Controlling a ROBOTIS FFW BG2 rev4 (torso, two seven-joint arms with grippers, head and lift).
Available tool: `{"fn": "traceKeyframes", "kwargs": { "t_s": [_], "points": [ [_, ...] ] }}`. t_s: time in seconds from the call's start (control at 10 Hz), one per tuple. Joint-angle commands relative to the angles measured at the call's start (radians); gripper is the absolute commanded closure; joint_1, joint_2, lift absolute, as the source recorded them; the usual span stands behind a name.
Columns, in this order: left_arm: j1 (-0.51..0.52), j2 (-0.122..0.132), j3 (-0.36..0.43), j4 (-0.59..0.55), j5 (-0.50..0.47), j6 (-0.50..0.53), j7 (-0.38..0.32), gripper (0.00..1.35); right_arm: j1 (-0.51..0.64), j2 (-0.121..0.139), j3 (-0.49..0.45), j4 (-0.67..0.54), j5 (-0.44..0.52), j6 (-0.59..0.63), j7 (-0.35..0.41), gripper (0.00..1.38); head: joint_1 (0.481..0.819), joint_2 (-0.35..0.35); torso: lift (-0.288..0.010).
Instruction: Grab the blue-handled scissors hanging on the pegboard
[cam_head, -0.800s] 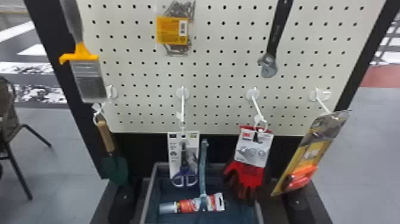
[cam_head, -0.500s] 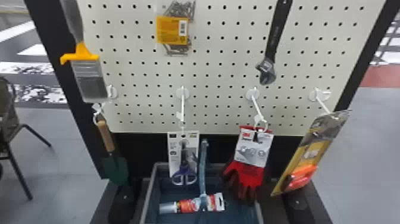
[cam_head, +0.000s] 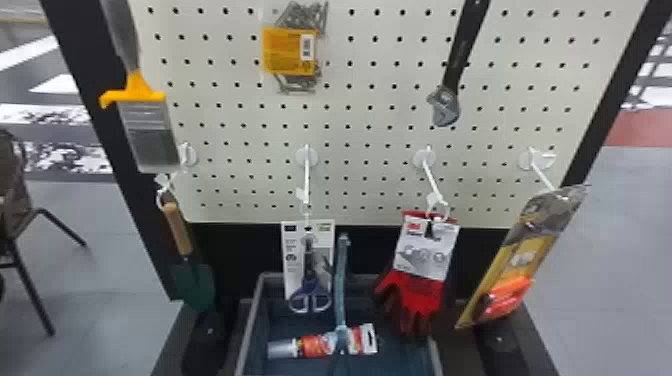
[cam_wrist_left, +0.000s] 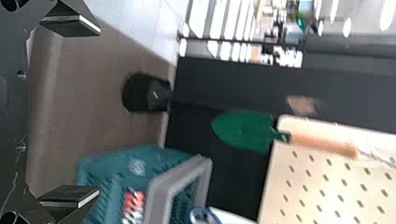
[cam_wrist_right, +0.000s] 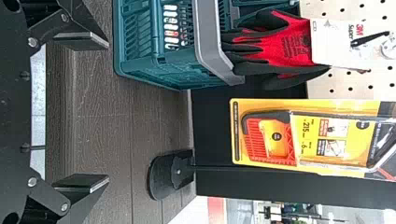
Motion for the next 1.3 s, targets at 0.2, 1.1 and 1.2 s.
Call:
{"fn": "traceKeyframes", "kwargs": {
  "t_s": [0.2,1.1,1.2],
  "points": [
    [-0.102,0.069,-0.048,-0.059,0.063,0.096,-0.089,0.11,0.002,0.002,0.000,0.000,0.002,0.004,0.000,0.27,0.549,0.000,-0.100],
    [-0.418,0.064,0.028,-0.063,-0.098,0.325,-0.411,0.11,0.000,0.008,0.002,0.002,0.008,0.013,0.000,0.27,0.549,0.000,-0.100],
    [-0.454,0.064,0.032,-0.061,-0.119,0.346,-0.444,0.10,0.000,0.009,0.002,0.005,0.008,0.013,0.000,0.27,0.549,0.000,-0.100]
  ]
}}
